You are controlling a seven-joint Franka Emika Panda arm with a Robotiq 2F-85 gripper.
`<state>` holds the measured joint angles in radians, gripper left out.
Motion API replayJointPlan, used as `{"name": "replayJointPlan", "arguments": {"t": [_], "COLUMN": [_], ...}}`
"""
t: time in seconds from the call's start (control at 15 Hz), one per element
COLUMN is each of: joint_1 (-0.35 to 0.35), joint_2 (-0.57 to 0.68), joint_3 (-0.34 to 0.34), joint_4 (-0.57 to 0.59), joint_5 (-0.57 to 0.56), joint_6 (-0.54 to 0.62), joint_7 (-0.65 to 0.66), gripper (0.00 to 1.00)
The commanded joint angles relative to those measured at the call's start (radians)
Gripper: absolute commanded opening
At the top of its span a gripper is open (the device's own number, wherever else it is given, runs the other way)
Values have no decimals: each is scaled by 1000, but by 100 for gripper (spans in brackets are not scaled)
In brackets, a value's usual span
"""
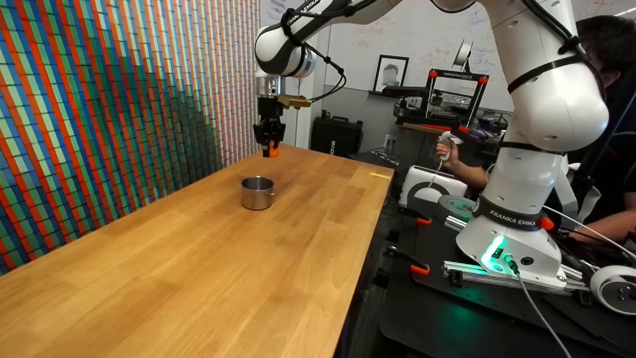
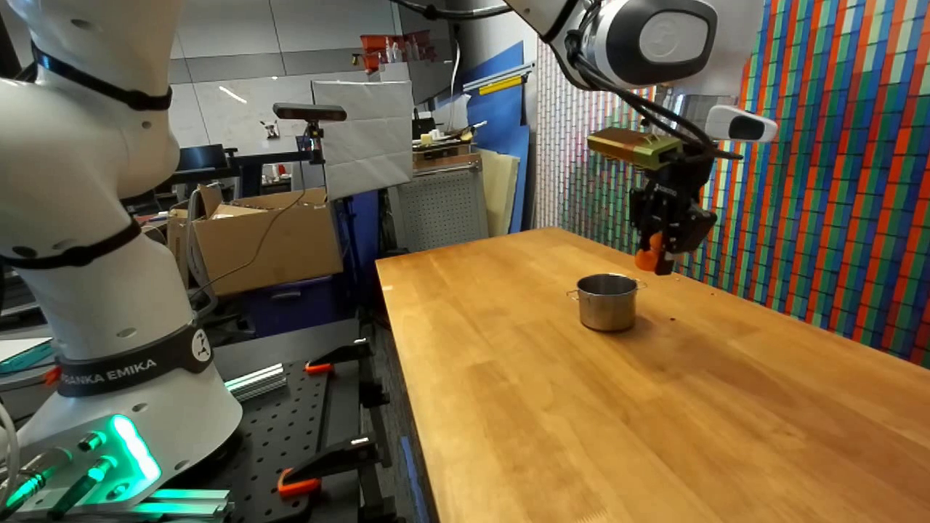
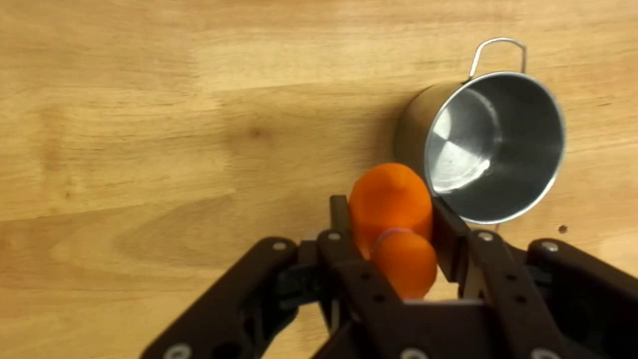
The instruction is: Pick up the orange object and put it in the bowl
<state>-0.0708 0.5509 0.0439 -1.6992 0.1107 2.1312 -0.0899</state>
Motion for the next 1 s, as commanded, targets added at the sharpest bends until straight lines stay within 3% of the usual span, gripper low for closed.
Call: {"name": "replayJointPlan", "arguments": {"t": [0.0,0.4,0.47,0.53,0.8,0.93], "joint_1": [-4,21,26,32,57,56], "joint_2": [-43,-41,-39,-33,-7,11], "joint_3": [22,55,60,64,54,34], "joint_4": [-27,-86,-93,-95,-97,-74], "joint_5": [62,114,119,122,95,74], "joint_6": [-52,-25,-21,-18,25,19], "joint_7": [-14,-22,-22,-21,-14,0], "gripper": [19,21,50,68,98,100]}}
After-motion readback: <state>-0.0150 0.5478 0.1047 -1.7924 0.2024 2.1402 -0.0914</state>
